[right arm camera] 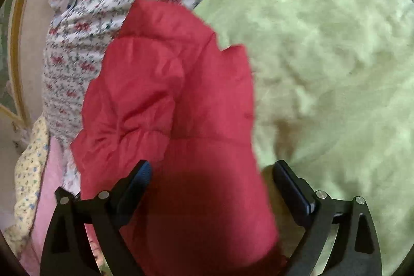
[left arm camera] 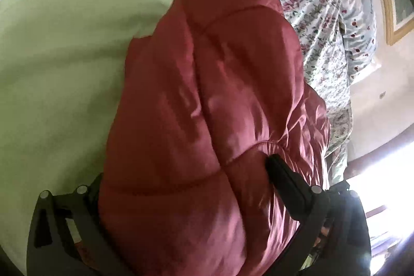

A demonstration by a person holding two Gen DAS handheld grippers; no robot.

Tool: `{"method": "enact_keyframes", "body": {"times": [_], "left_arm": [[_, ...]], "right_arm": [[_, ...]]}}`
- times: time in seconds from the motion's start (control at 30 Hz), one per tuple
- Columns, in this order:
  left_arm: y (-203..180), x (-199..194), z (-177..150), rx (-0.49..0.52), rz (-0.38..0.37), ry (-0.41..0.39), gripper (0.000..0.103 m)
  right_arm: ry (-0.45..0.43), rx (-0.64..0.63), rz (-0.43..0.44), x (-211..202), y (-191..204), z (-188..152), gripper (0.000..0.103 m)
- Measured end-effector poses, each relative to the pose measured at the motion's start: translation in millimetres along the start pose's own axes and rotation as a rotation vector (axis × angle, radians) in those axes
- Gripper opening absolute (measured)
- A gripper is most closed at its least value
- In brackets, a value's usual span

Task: Fold large clothes

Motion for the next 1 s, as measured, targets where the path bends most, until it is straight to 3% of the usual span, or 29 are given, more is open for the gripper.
{"method": "enact_keyframes", "body": {"times": [0.17,0.3,0.5,0.67,1.0], "left_arm": [[-6,1,0,0.039,0.022,-0.008,0.098],[-10,-4,-2,0.054,0.029,-0.025,0.083],[-35,-16,-15,0.087,0.13,-0.078,0.064],[-47,-36,-54,0.095,0.187,-0.102,0.058],[-49,-87,-142,0.082,0.208,-0.098,0.055]], "right_arm": [[0.011,-0.027,-0.012,7,9,-1,0.087],[0.013,-0.028,0.003,5,11,-1,0.067],[-0.02,-0.089,-0.041,-6,27,-13,0.042],[-0.017,-0.098,-0.066,-17,32,-36,0.038],[-0.014,-0.136,-0.028,-51,34,-115,0.037]]}}
Point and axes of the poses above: each gripper's, at about its wrist camera, not at the fingertips, and x roughly the way its jaws point, y to its left, z to its top, the point moved 1 cm from there along x, roughly the way its jaws point, and after that the axes turned 15 degrees about y, right-handed, at the moved point
